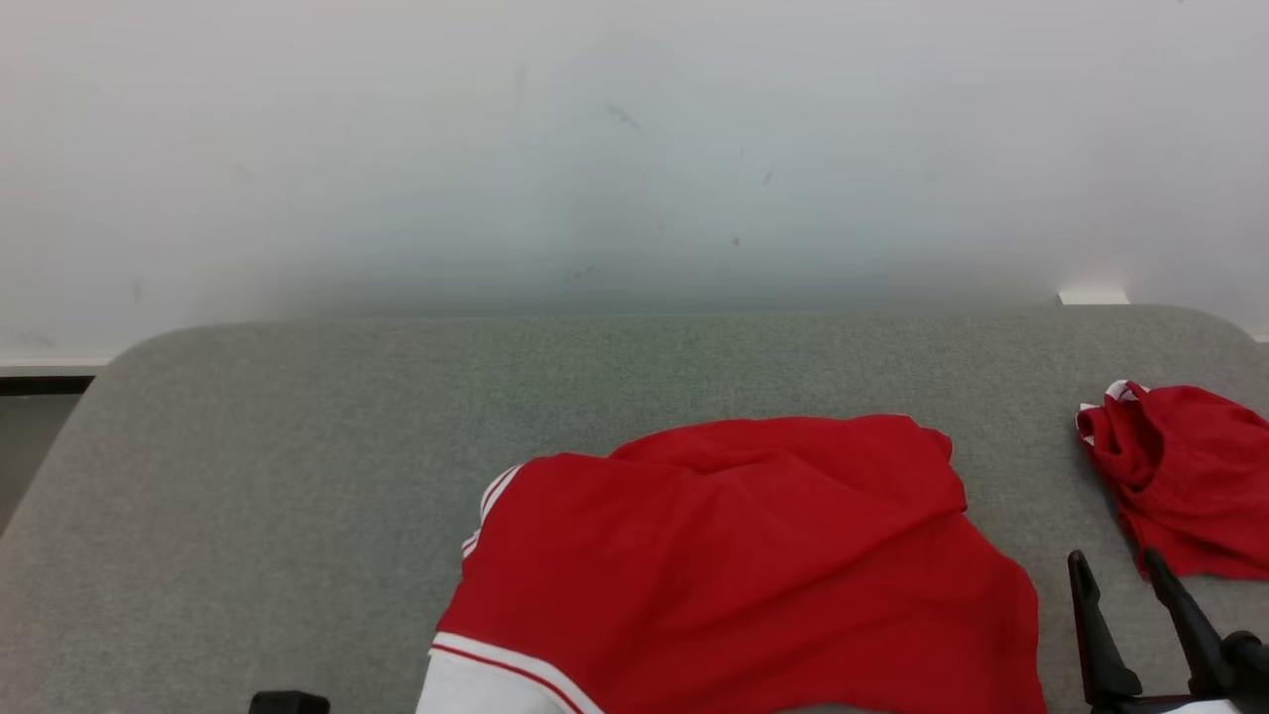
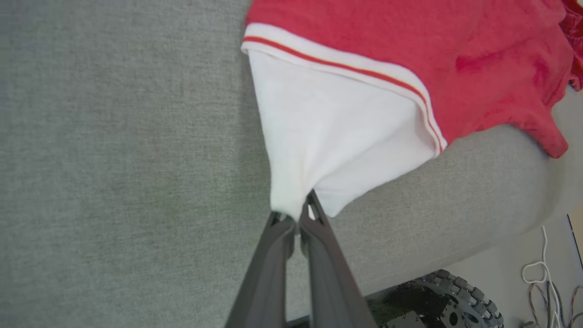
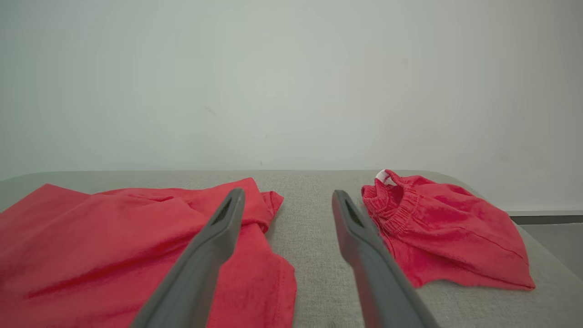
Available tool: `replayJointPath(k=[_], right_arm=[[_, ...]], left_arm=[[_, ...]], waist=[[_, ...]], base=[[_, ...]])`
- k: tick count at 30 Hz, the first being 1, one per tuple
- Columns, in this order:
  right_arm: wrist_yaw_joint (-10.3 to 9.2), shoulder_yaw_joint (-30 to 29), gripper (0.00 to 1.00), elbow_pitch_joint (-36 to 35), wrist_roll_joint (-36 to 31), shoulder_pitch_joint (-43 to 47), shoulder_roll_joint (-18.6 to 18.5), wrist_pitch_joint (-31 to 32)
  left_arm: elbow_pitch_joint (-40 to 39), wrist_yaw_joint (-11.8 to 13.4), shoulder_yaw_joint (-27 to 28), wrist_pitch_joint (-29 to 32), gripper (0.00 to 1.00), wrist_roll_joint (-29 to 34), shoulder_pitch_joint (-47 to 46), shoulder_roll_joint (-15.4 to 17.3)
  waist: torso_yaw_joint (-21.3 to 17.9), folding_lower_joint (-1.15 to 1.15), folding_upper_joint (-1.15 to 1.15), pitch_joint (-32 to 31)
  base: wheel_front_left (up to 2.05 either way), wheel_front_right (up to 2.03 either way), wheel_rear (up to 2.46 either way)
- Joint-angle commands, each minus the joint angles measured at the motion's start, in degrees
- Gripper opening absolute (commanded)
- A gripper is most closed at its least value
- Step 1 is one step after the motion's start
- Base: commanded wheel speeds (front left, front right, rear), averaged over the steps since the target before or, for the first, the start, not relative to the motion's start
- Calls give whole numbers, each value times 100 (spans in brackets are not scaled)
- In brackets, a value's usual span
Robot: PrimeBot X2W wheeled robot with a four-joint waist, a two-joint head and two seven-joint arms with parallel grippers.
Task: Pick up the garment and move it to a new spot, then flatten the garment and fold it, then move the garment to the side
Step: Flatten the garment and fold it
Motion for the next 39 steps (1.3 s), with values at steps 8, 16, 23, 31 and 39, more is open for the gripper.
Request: replayJointPath(k=[8, 16, 23, 31, 39], right_arm=[[-14, 320, 100, -7, -49, -81, 63, 27], [-14, 350, 100, -115, -57, -17, -41, -12], [-14, 272, 100, -458, -141, 91, -64, -63], [-14, 206, 100, -739, -263, 242, 45, -103], [-14, 175, 100, -1037, -479, 484, 285, -107]], left_arm=[[1388, -316, 125, -706, 100, 61, -183, -620], [1447, 57, 211, -1465, 100, 621, -331, -493], [590, 812, 516, -2167, 100, 1199, -289, -407], [-276, 1113, 1423, -2316, 100, 2333, -38, -803], [-476, 617, 2575, -2314, 100, 3766, 726, -1755]], waist=[[-107, 0, 0, 39], [-180, 0, 0, -4], [-214, 0, 0, -49], [-241, 0, 0, -96], [-303, 0, 0, -107]], base=[[0, 0, 0], [0, 0, 0], [0, 0, 0], [0, 0, 0], [0, 0, 0]])
